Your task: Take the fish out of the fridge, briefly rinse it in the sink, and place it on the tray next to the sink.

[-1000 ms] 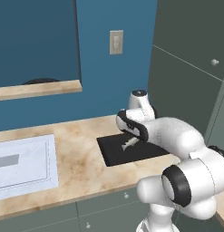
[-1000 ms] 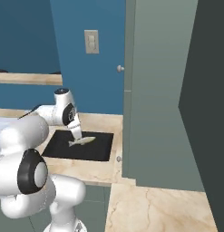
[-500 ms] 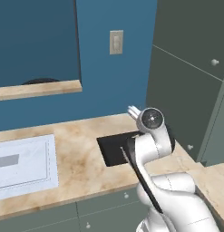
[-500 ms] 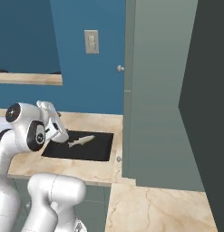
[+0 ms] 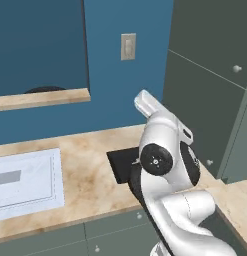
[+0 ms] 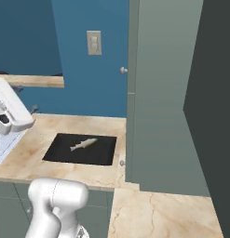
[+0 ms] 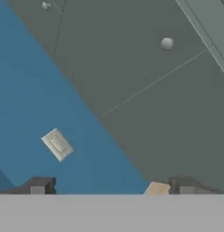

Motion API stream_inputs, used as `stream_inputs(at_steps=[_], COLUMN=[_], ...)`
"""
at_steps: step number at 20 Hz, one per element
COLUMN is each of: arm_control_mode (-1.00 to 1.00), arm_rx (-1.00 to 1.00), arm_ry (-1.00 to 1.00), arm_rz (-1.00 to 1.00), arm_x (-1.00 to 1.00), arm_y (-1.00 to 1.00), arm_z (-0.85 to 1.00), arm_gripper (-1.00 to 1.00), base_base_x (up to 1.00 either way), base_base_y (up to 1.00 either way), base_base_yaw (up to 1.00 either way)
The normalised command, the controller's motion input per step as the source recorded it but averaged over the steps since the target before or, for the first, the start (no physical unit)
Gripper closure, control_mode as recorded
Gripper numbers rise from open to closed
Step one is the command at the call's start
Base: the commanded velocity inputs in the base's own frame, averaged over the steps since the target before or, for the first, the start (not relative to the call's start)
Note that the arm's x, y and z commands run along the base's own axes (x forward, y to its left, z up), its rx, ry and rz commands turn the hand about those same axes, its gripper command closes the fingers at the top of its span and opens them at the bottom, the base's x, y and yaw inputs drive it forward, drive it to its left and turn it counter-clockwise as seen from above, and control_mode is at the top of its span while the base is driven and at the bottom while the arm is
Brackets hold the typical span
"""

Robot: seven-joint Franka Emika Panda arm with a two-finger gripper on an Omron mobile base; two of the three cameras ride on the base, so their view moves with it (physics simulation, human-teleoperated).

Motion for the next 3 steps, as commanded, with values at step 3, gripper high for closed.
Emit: stream_inputs(at_steps=[3], arm_control_mode=[-1.00], arm_rx=[-0.30], arm_ry=[-0.76], arm_rz=[0.00], arm_x=[-1.00], arm_y=[0.16], arm_z=[0.91], arm_gripper=[-1.00], base_base_x=[0.00], base_base_y=[0.00], base_base_yaw=[0.00])
